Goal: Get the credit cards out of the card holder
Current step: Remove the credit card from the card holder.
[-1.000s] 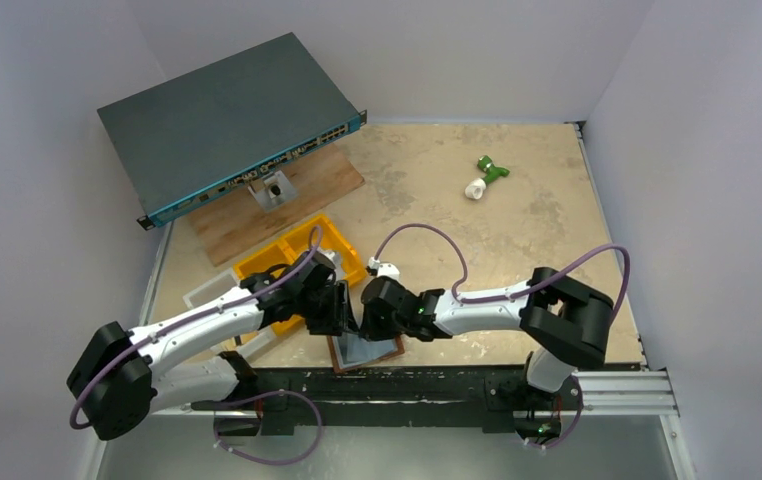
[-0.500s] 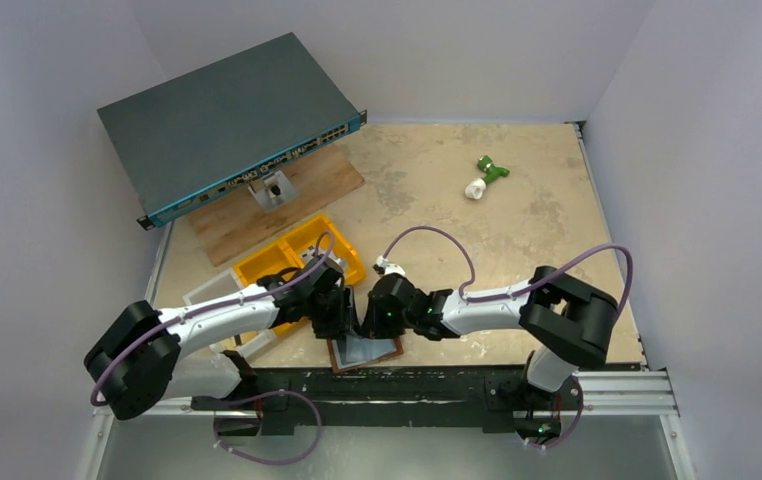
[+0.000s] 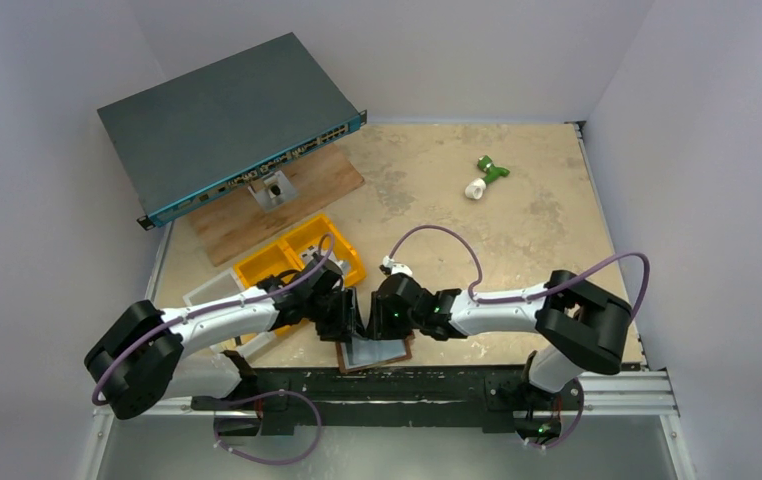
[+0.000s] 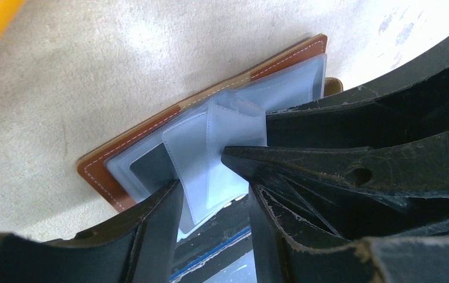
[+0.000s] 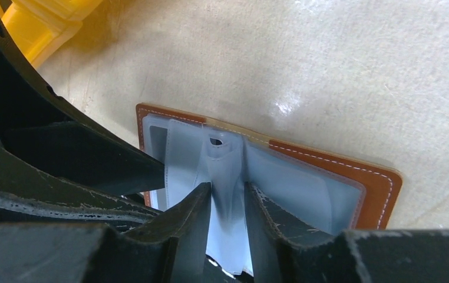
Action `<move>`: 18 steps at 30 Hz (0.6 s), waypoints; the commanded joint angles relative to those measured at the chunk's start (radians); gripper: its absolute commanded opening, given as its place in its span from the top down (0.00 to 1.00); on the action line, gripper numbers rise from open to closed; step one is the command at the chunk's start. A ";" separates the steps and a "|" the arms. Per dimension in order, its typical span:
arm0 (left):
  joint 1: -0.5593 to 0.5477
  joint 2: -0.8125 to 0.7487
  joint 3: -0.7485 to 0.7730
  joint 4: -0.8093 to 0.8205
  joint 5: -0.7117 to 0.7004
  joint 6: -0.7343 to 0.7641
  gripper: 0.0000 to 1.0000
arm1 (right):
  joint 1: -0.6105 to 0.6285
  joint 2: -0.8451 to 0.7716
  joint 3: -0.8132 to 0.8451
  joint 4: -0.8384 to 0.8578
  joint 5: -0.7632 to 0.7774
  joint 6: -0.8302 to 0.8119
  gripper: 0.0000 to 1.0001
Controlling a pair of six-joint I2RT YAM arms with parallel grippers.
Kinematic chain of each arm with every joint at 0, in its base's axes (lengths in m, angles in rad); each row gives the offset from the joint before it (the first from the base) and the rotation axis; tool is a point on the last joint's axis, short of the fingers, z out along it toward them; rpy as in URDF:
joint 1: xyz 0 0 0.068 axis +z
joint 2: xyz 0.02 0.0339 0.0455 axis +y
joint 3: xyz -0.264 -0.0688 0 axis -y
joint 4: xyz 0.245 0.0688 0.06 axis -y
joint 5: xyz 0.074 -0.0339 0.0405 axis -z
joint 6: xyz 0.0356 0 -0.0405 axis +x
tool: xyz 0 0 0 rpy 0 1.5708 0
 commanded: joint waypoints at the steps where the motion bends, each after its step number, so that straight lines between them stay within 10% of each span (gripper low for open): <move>1: -0.011 0.010 -0.031 0.119 0.037 -0.030 0.54 | 0.002 -0.023 0.021 -0.068 0.036 -0.002 0.66; 18: -0.020 0.019 -0.062 0.272 0.110 -0.034 0.55 | -0.042 -0.098 0.052 -0.123 0.059 0.031 0.54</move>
